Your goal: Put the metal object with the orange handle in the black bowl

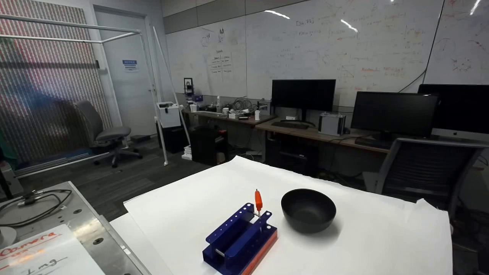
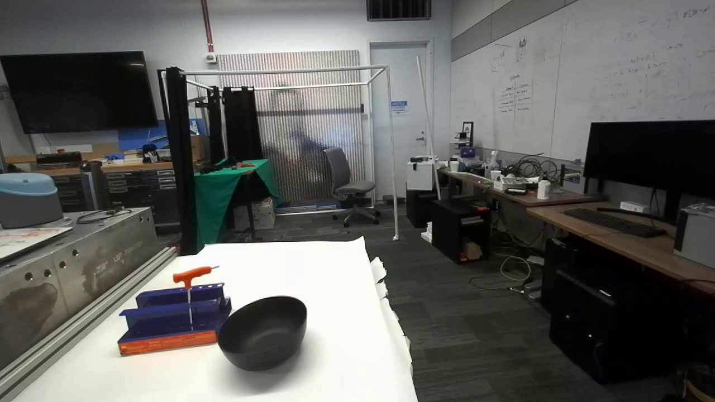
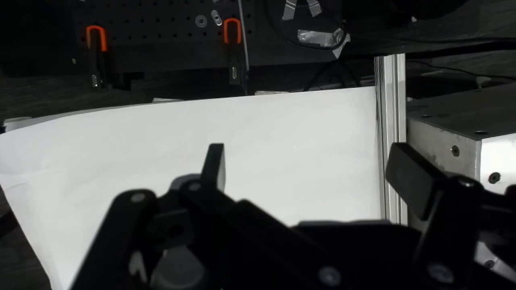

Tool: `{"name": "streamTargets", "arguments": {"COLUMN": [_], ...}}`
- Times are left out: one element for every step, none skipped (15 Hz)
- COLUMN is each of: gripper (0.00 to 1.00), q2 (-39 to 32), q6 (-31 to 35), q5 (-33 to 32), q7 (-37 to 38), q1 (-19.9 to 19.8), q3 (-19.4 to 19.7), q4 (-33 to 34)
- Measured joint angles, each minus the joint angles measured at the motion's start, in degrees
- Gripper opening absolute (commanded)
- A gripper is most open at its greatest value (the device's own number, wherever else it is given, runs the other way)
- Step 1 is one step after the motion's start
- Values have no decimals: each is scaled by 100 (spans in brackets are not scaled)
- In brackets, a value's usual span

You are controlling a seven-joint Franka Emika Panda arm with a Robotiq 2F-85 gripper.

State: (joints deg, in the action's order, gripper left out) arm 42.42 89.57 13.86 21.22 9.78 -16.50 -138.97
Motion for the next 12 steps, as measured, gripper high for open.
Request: {"name": "streamTargets", "arguments": {"gripper": [100, 100, 100, 100, 100, 100, 100, 100, 100, 100, 100, 100], "q2": [-67, -182, -366, -597, -866, -1165, -1487, -1828, -2191, -2526, -2864, -3197], "q6": [103, 242, 465, 711, 990, 1284, 1581, 1856, 2083, 2242, 2348, 2401], "q5": [0, 0, 0, 0, -16, -75, -207, -402, -668, -938, -1235, -1531], "q7": [66, 142, 238, 319, 448, 608, 827, 1102, 1437, 1779, 2150, 2507], "q1": [-42, -91, -155, -217, -283, -351, -421, -492, -551, -586, -594, -588], "q3": [-33, -82, -154, -234, -317, -407, -500, -597, -685, -746, -778, -785], "q4": [10, 33, 82, 154, 243, 349, 466, 596, 746, 897, 1068, 1254]}}
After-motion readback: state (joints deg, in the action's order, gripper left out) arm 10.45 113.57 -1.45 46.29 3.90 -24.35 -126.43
